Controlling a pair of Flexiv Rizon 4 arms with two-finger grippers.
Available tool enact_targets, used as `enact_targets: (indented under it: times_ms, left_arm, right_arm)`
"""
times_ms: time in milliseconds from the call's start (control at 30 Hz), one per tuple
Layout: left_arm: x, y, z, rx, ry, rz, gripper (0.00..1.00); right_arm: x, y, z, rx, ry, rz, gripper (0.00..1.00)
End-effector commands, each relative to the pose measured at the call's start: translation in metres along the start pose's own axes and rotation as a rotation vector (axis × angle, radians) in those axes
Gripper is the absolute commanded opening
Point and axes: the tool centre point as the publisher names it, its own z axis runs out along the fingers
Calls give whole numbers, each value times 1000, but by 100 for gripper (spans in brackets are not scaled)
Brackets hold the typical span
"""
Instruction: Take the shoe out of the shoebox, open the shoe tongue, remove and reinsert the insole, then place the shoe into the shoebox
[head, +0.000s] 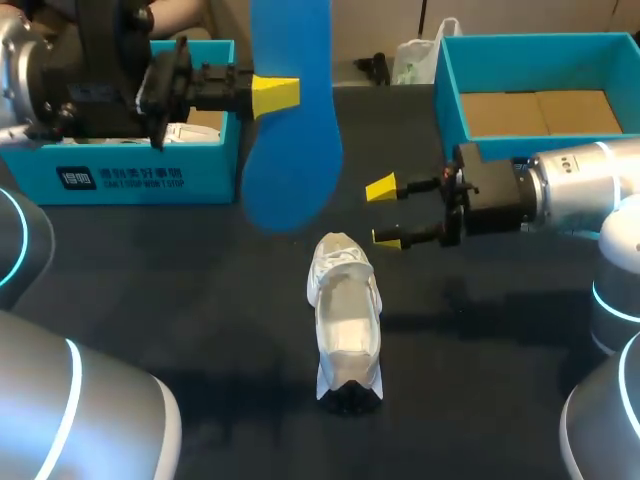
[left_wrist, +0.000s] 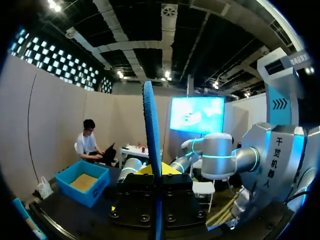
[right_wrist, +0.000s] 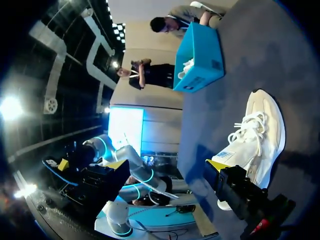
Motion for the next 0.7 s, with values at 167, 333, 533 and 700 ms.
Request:
enact_targets:
  times_ms: [167, 333, 533, 700]
  left_arm:
    - [-13, 21, 3, 115, -49, 563, 0]
    - [-13, 21, 3, 115, -49, 563, 0]
    - [-30, 41, -3, 175, -58, 911, 0]
    - [-35, 51, -6, 245, -43, 1154, 0]
  right_arm:
    - [0, 0, 1, 0, -2, 1, 100]
    - [0, 0, 1, 0, -2, 1, 100]
    - [0, 0, 1, 0, -2, 1, 100]
    - [0, 0, 1, 0, -2, 1, 100]
